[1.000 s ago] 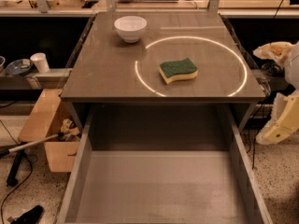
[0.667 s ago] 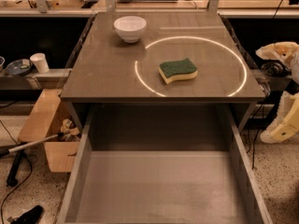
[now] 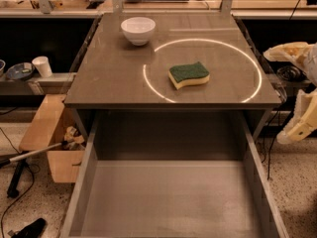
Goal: Place sponge into top drawer
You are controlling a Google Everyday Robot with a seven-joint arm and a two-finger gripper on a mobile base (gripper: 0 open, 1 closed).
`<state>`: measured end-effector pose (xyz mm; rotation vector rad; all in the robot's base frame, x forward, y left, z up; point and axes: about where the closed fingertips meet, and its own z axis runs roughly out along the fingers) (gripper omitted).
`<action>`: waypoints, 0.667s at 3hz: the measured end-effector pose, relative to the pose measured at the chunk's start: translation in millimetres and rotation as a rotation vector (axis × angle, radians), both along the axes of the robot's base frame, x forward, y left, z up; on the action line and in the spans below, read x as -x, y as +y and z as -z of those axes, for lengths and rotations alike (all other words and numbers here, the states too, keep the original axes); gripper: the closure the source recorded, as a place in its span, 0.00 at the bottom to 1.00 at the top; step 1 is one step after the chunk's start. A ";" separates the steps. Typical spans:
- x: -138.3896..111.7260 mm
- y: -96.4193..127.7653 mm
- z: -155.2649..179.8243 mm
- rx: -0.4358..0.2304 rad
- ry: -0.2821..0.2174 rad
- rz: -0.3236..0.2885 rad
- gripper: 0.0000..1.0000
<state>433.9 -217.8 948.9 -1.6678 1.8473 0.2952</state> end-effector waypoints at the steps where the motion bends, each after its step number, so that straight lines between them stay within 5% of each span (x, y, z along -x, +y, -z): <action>1: -0.1 0.1 0.0 0.000 0.000 0.000 0.00; 2: -5.8 4.7 0.4 0.013 -0.006 -0.017 0.00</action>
Offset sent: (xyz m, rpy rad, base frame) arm 0.0123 0.0062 -0.0011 -0.0279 -0.0126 0.0314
